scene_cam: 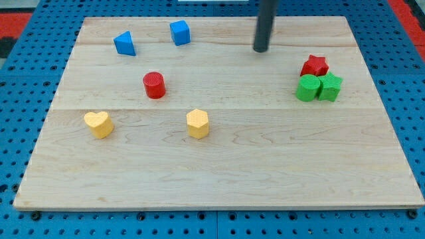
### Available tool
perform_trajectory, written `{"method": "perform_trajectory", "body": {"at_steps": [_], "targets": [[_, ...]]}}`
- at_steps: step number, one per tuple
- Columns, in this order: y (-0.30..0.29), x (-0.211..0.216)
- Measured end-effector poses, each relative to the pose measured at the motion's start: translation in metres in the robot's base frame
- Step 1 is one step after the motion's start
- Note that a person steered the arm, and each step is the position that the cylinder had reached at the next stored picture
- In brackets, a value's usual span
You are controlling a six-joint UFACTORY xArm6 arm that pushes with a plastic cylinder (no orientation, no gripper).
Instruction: Move your arm to the top left of the hexagon
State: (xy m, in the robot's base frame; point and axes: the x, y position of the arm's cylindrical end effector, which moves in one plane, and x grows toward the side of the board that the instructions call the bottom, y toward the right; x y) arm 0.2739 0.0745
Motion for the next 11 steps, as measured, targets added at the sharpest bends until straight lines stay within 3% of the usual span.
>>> {"method": "perform_trajectory", "body": {"at_steps": [2, 5, 7, 9, 10, 11], "targets": [[-0.045, -0.007], [-0.064, 0.006], [-0.087, 0.065], [-0.143, 0.166], [-0.190, 0.152], [-0.191, 0.122]]}}
